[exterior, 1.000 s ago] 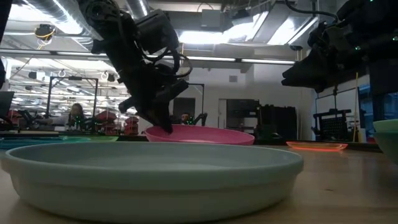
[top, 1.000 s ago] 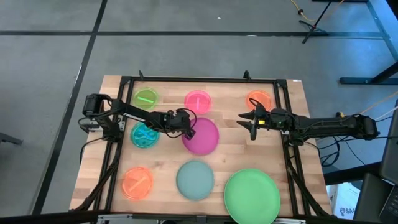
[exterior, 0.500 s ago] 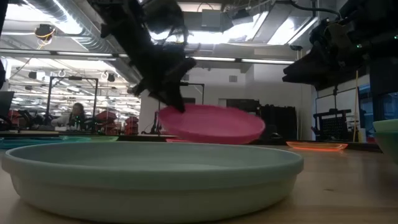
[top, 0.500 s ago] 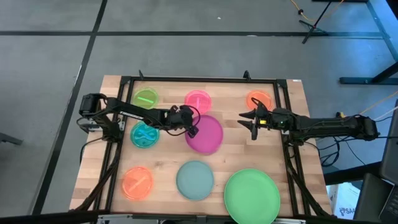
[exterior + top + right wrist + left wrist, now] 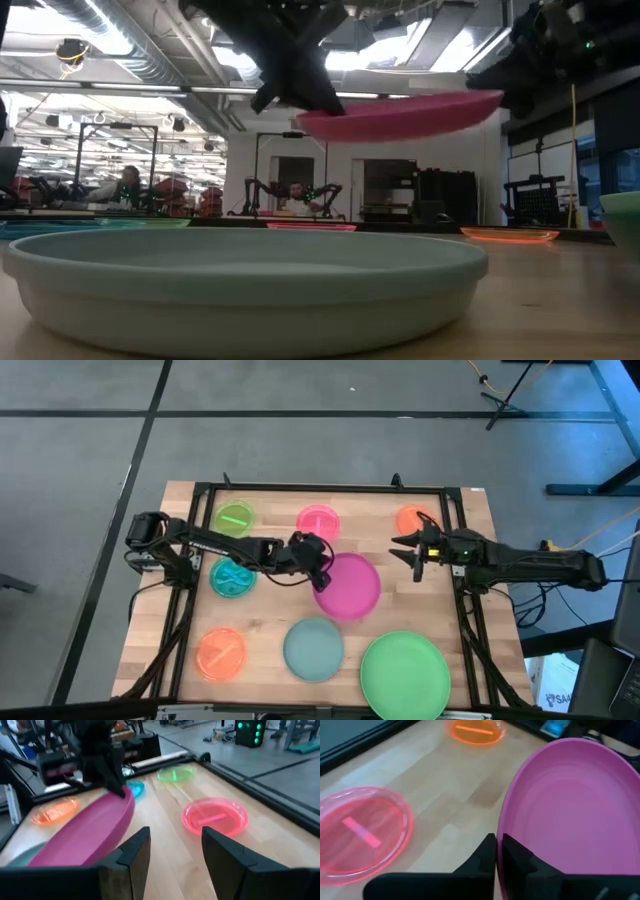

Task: Stack plastic plates
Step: Stack the pink plate on the green plate, then stack the blue plate on the pink plate

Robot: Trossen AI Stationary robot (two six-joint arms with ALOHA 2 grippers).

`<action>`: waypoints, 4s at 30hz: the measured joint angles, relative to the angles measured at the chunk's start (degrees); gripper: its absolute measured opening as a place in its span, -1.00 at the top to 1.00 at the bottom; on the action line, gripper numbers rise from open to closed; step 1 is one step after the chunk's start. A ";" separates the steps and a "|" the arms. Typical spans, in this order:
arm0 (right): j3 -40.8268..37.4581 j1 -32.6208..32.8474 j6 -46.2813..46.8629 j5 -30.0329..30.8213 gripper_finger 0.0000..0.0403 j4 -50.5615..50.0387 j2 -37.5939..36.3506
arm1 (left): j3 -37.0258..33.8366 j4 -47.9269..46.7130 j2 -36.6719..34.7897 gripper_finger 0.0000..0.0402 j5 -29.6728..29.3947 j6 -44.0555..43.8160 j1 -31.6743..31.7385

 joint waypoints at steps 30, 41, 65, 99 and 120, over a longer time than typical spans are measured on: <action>6.49 0.00 1.79 -1.52 0.16 -9.30 -6.72 | -0.01 13.35 0.83 0.95 8.34 1.31 -5.48; 6.48 0.02 1.73 -2.46 0.16 -9.24 -6.58 | -0.01 20.53 4.10 0.95 8.69 1.29 -7.09; 6.43 0.02 3.41 -4.56 0.16 -11.49 -6.58 | 29.20 28.61 38.04 0.95 15.48 2.03 -10.87; 6.41 0.05 3.19 -4.58 0.16 -12.76 -6.58 | 35.05 12.02 38.64 0.53 19.56 8.56 -11.83; 3.20 0.06 5.05 -9.06 0.16 -14.95 -6.56 | 27.37 -27.09 21.15 0.53 0.52 -0.46 -22.54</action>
